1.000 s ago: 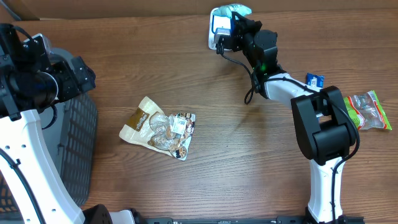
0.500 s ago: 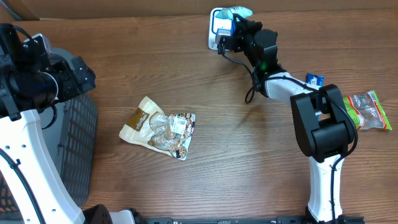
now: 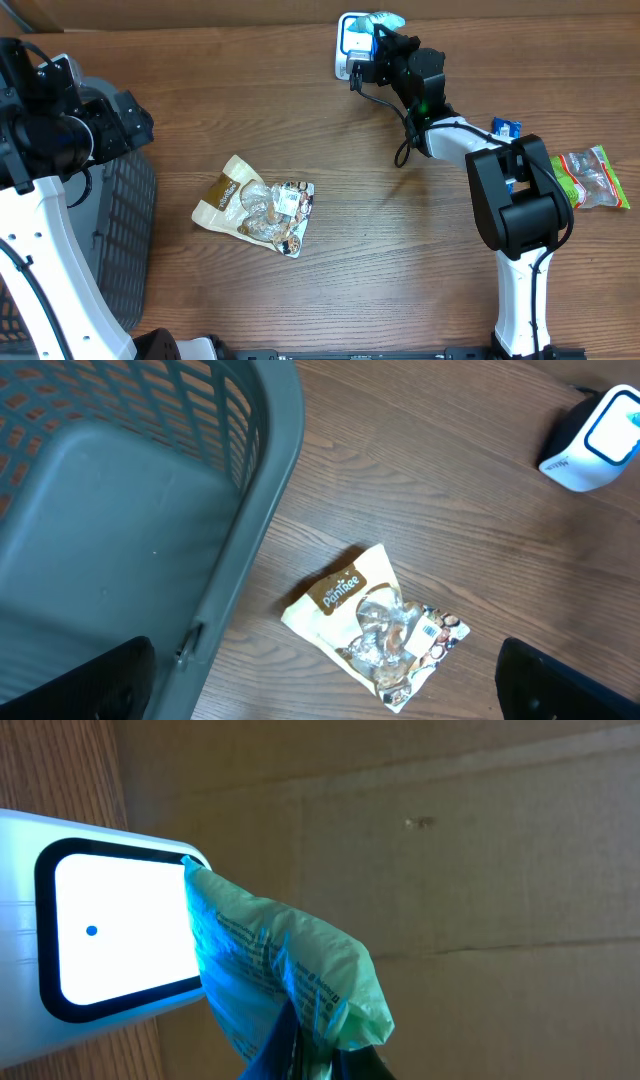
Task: Scan the item barcode
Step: 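Raise the wipes pack barcode to the white scanner and hold, then carry the wipes pack right and release it beside the blue bar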
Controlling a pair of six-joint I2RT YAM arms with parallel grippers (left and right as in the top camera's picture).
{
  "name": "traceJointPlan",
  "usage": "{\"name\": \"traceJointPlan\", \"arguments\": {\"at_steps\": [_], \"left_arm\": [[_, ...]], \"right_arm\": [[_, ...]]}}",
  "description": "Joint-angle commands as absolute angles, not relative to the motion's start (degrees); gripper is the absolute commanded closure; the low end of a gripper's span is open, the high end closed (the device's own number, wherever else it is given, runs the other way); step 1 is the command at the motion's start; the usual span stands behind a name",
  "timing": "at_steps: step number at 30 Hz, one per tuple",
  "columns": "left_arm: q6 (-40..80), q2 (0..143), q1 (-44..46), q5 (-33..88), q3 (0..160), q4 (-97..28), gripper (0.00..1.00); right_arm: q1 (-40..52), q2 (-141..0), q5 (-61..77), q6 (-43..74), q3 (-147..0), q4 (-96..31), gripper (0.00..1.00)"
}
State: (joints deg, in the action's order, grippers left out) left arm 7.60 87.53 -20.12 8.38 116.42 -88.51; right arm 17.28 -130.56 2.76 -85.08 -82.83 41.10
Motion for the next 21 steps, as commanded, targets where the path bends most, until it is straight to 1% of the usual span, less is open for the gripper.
{"name": "traceJointPlan", "arguments": {"at_steps": [1, 6, 12, 18, 21], "left_arm": [[8.6, 86.9, -19.9, 8.8, 117.4, -88.4, 0.00], [8.6, 86.9, -19.9, 8.8, 117.4, -88.4, 0.00], [8.6, 86.9, -19.9, 8.8, 117.4, -88.4, 0.00], [8.6, 86.9, -19.9, 8.8, 117.4, -88.4, 0.00], [8.6, 86.9, -19.9, 8.8, 117.4, -88.4, 0.00]], "right_arm": [[16.9, -130.7, 3.1, -85.8, -84.9, 41.9, 0.96], [16.9, -129.7, 3.1, -85.8, -84.8, 41.8, 0.96], [17.2, -125.0, 3.0, -85.7, -84.6, 40.5, 0.96], [18.5, -116.0, 1.5, -85.1, -82.2, 28.9, 0.96], [19.6, -110.8, 0.2, -80.6, -80.9, 23.4, 0.96]]}}
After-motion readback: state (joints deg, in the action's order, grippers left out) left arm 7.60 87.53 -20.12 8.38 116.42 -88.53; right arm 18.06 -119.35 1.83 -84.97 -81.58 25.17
